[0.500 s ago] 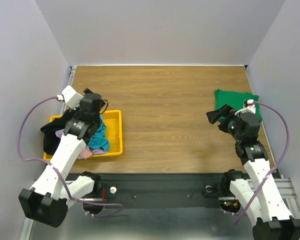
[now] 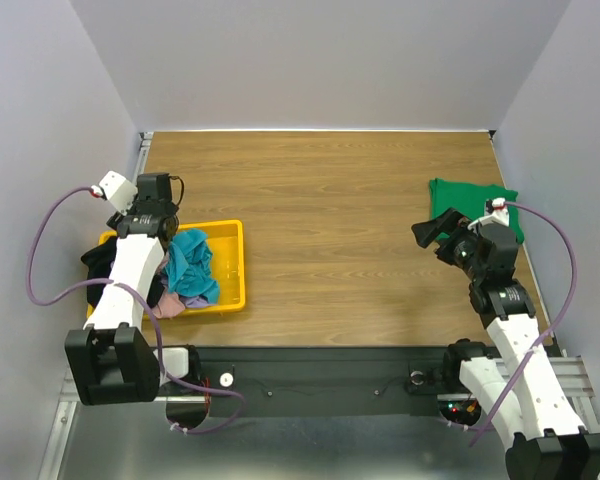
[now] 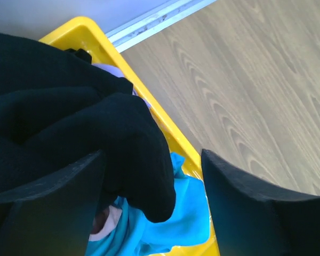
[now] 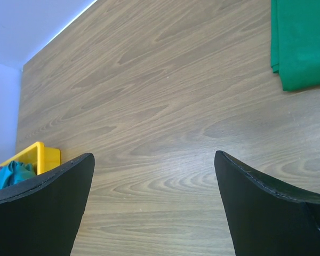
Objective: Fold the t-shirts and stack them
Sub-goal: Grab the tshirt from the pile
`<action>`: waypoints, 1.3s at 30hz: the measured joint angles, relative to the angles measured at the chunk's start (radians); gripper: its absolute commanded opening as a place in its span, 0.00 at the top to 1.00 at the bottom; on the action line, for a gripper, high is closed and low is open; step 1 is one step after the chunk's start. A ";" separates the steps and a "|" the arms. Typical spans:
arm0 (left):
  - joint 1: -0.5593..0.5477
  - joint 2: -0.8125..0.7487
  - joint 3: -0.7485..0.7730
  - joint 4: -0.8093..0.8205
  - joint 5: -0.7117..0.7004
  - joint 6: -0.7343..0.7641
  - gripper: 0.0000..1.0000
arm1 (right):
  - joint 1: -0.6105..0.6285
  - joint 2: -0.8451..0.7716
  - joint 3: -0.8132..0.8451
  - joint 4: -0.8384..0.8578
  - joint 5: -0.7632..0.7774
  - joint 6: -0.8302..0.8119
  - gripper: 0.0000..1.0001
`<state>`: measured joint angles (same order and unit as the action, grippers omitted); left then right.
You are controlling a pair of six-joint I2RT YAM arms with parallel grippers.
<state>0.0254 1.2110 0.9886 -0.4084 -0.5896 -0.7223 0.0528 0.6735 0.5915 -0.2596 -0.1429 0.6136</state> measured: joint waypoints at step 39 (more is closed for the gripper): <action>0.037 -0.103 0.663 0.222 0.338 0.269 1.00 | 0.000 0.002 -0.013 0.000 0.034 -0.007 0.00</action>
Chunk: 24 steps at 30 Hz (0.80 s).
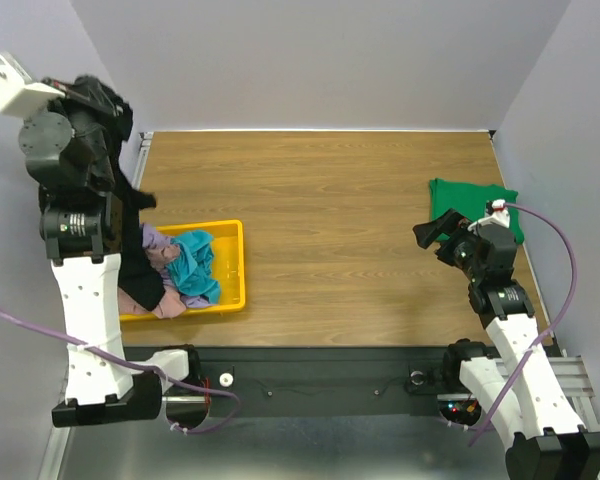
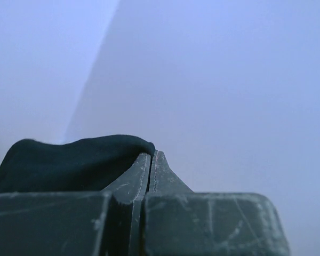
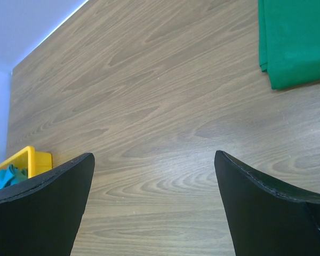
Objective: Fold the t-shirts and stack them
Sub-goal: Grab the tshirt from the pile, then move the tshirt to the center of the board
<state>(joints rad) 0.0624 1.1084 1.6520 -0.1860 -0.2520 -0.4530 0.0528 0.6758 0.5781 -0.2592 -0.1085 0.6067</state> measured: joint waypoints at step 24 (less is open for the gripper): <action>-0.579 0.476 0.503 0.146 0.504 0.109 1.00 | 0.000 0.020 0.000 0.001 0.035 -0.002 0.00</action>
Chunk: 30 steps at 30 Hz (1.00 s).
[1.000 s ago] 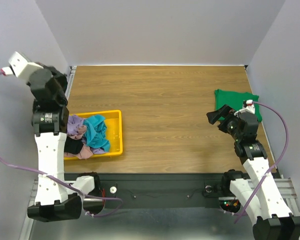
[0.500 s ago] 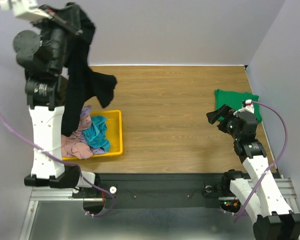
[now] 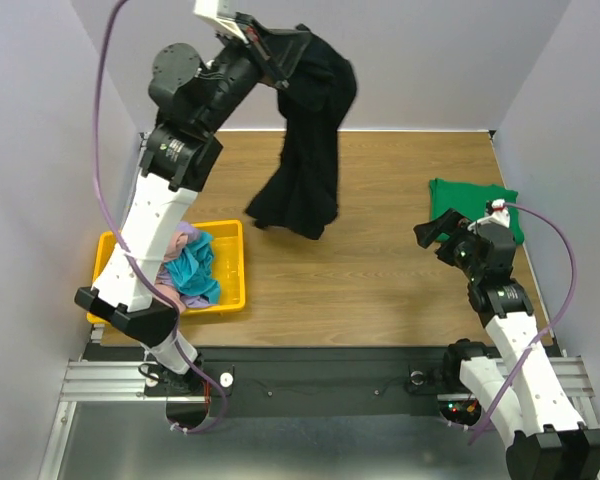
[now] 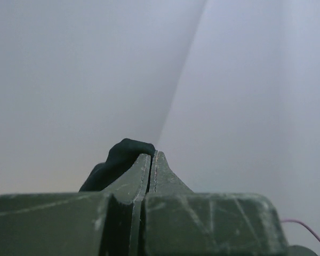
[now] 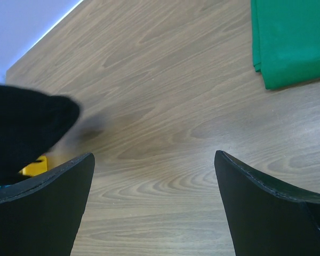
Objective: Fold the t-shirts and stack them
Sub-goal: Move the tshirt to the center of the board
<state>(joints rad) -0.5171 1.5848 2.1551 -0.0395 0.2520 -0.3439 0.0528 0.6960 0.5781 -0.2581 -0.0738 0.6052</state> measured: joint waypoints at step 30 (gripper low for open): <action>0.182 -0.059 -1.115 0.194 -0.299 -0.244 1.00 | 0.002 0.338 0.007 0.021 -0.046 -0.047 0.00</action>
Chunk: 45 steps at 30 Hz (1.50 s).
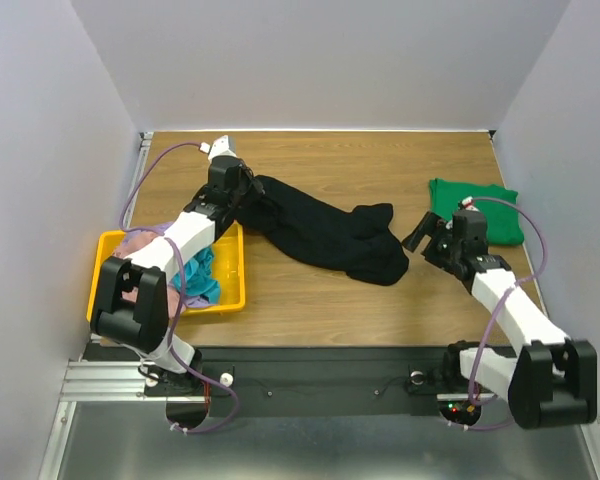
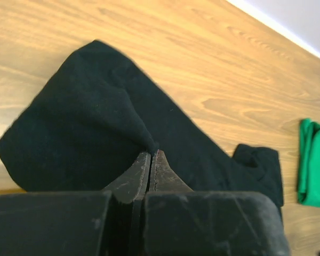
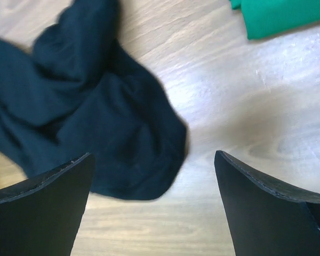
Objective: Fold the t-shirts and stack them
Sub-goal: Move the tshirt to the center of the board, then flatten the tshirt out
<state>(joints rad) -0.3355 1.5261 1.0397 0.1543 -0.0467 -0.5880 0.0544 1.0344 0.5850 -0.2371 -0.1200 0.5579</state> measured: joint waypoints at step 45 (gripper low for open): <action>-0.005 -0.740 -0.097 0.037 -0.025 0.011 1.00 | 0.157 -0.056 0.613 -0.011 0.374 -0.122 1.00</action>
<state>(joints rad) -0.3408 0.7856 0.9428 0.1909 -0.0719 -0.5766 0.2111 0.9787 1.1984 -0.2478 0.2539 0.4358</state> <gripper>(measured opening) 0.033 0.050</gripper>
